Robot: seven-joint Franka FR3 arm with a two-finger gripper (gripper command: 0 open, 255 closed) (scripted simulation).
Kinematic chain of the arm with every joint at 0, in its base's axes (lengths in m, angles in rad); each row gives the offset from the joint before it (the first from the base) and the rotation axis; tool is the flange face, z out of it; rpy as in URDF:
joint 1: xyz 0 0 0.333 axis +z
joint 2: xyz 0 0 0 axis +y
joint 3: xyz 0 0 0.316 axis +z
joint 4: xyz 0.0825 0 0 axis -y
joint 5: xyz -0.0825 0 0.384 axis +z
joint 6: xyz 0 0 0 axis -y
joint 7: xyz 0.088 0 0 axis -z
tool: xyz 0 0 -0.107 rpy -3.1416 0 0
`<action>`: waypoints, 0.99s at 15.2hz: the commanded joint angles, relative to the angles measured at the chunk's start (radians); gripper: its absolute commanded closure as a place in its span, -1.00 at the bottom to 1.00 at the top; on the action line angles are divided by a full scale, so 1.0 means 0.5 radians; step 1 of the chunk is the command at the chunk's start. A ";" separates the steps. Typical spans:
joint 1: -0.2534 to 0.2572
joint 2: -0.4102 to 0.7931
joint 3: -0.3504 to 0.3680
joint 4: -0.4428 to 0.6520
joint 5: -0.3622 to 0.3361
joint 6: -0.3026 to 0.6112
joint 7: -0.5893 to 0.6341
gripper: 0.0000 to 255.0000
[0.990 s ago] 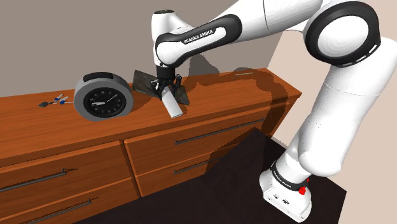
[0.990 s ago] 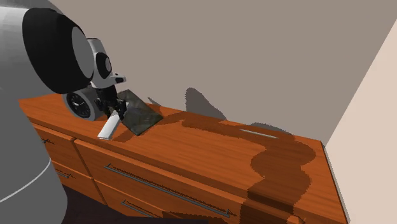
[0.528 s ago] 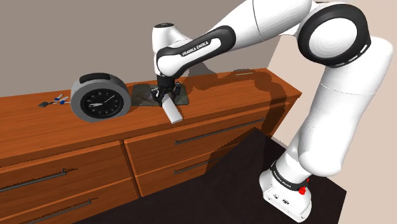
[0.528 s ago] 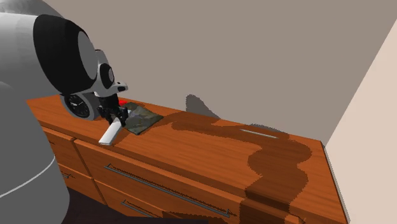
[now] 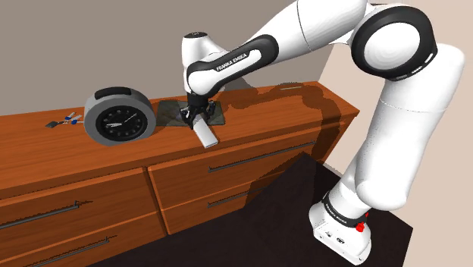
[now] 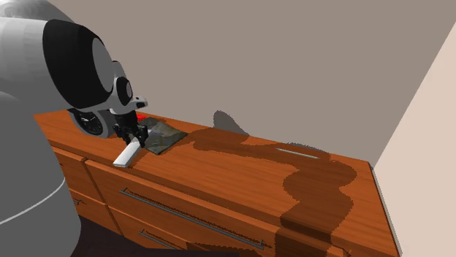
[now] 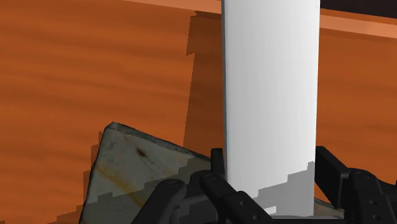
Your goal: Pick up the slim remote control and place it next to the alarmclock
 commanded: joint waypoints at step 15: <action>-0.001 -0.108 0.007 0.107 0.021 -0.223 -0.013 -1.00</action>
